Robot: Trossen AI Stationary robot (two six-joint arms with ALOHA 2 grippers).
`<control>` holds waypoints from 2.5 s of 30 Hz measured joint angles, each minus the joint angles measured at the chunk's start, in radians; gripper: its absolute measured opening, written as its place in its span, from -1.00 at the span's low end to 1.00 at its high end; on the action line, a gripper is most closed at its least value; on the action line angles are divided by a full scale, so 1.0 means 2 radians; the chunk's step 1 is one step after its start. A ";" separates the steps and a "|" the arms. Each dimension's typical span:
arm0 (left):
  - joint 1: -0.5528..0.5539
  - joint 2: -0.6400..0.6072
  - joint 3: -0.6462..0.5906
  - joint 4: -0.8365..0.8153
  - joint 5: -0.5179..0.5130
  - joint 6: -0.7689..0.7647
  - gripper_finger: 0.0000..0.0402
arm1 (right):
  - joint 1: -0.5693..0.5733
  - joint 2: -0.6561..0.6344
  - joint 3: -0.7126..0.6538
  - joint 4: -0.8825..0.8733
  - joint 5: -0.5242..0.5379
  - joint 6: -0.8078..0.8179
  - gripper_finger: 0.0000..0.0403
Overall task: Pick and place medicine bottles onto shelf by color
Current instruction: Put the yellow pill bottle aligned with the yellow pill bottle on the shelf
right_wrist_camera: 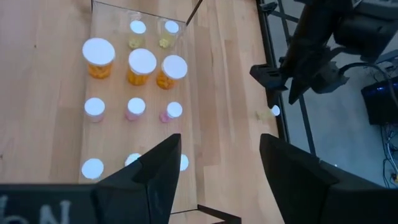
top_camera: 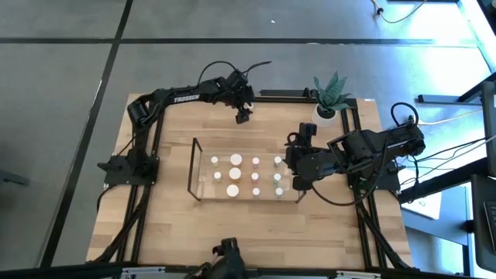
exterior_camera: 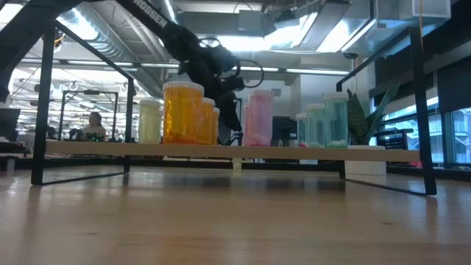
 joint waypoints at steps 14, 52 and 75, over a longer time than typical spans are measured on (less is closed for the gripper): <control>0.019 0.020 0.000 0.023 -0.035 0.001 0.37 | 0.000 0.000 0.000 -0.002 0.004 0.000 0.09; 0.022 0.068 0.000 0.050 -0.006 0.015 0.37 | -0.021 0.000 0.000 -0.003 0.021 -0.002 0.09; 0.023 0.067 0.000 0.057 0.001 0.014 0.37 | -0.065 0.000 0.000 -0.003 0.011 -0.012 0.09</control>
